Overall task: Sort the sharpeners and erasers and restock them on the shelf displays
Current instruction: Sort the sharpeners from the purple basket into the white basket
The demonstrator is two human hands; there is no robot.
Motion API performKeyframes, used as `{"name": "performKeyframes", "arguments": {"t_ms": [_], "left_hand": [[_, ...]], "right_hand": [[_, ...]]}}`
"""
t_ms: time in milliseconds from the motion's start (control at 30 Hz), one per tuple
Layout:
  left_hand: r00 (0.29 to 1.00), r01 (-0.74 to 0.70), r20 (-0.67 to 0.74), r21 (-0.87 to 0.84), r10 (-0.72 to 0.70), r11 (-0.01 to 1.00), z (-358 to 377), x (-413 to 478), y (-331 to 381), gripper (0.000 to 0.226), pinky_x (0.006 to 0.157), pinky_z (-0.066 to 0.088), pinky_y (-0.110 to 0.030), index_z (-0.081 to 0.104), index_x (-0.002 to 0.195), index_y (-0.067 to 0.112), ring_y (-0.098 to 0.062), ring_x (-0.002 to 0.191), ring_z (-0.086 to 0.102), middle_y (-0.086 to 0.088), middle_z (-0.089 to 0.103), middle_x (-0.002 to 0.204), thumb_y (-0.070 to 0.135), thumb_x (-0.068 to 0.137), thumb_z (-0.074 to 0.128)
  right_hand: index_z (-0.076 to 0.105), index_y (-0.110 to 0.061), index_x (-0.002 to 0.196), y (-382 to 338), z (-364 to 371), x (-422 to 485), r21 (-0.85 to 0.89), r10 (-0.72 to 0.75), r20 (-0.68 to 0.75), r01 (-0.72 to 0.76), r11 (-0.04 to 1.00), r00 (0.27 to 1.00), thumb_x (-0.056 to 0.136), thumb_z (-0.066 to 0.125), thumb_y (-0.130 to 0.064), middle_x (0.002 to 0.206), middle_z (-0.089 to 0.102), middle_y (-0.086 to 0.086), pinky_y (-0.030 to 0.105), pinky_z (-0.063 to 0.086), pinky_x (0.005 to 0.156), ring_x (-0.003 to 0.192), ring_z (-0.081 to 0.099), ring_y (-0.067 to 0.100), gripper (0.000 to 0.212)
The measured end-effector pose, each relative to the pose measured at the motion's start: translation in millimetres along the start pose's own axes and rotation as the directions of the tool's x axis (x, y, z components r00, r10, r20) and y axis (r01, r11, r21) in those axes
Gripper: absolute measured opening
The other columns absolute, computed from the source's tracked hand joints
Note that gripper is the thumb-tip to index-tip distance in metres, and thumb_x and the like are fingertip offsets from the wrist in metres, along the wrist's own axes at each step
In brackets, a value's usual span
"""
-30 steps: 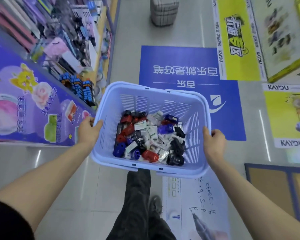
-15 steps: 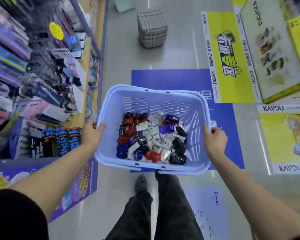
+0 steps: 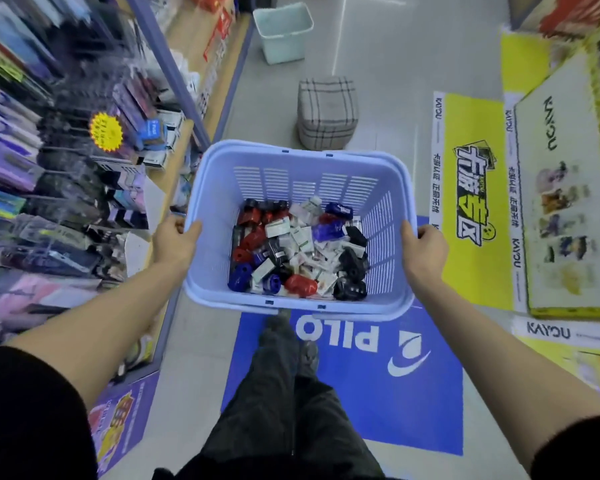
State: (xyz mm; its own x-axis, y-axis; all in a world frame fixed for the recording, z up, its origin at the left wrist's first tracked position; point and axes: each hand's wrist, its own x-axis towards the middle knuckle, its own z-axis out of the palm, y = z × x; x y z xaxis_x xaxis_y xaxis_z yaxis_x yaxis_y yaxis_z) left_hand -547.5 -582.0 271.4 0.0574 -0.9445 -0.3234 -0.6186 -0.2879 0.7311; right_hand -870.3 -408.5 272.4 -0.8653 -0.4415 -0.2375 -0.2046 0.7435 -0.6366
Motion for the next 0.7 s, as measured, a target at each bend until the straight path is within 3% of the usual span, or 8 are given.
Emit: {"name": "performKeyframes", "arguments": {"t_ms": [133,233,367,567,700], "left_hand": [[1.000,0.021,-0.017,-0.019,-0.021,1.000,24,75,42,0.023,0.072,0.043,-0.035,0.058,0.101,0.000,-0.024,0.082,0.053,-0.012,0.056,0.090,0.021,0.090,0.060],[1.000,0.016,-0.007,-0.028,-0.016,0.999,40,136,72,0.017,0.073,0.047,-0.038,0.059,0.094,0.003,-0.027,0.081,0.057,-0.015,0.058,0.088,0.019,0.089,0.061],[0.998,0.045,-0.033,-0.046,-0.047,0.998,55,199,120,0.012,0.070,0.042,-0.032,0.053,0.092,0.007,-0.024,0.081,0.054,-0.013,0.056,0.088,0.018,0.090,0.060],[0.994,0.094,-0.058,-0.010,-0.094,0.996,77,291,189,0.015,0.070,0.042,-0.036,0.052,0.091,0.005,-0.024,0.079,0.052,-0.014,0.054,0.087,0.019,0.091,0.058],[0.986,0.125,-0.112,-0.017,-0.127,0.992,99,346,222,0.015,0.067,0.035,-0.029,0.053,0.093,0.004,-0.023,0.078,0.050,-0.011,0.053,0.086,0.018,0.092,0.058]], "right_hand": [[0.046,-0.005,0.067,-48,25,78,-0.035,-0.045,-0.003,0.045,0.998,0.999,0.091,0.052,-0.035,0.059,0.042,0.011,0.030,0.025,0.047,0.053,0.035,0.023,0.038],[0.043,-0.006,0.067,-88,44,134,-0.058,-0.070,0.011,0.070,0.996,0.997,0.092,0.053,-0.033,0.061,0.039,0.013,0.031,0.020,0.046,0.056,0.032,0.022,0.038],[0.046,-0.005,0.067,-146,67,205,-0.057,-0.076,0.020,0.077,0.995,0.997,0.092,0.053,-0.034,0.062,0.043,0.013,0.033,0.026,0.050,0.057,0.037,0.024,0.039],[0.041,-0.008,0.061,-217,101,310,-0.089,-0.116,0.089,0.124,0.988,0.989,0.092,0.051,-0.036,0.057,0.039,0.010,0.034,0.030,0.052,0.053,0.037,0.024,0.043],[0.035,-0.010,0.061,-263,128,378,-0.102,-0.125,0.146,0.140,0.985,0.981,0.093,0.051,-0.033,0.052,0.032,0.004,0.034,0.022,0.048,0.054,0.033,0.024,0.043]]}}
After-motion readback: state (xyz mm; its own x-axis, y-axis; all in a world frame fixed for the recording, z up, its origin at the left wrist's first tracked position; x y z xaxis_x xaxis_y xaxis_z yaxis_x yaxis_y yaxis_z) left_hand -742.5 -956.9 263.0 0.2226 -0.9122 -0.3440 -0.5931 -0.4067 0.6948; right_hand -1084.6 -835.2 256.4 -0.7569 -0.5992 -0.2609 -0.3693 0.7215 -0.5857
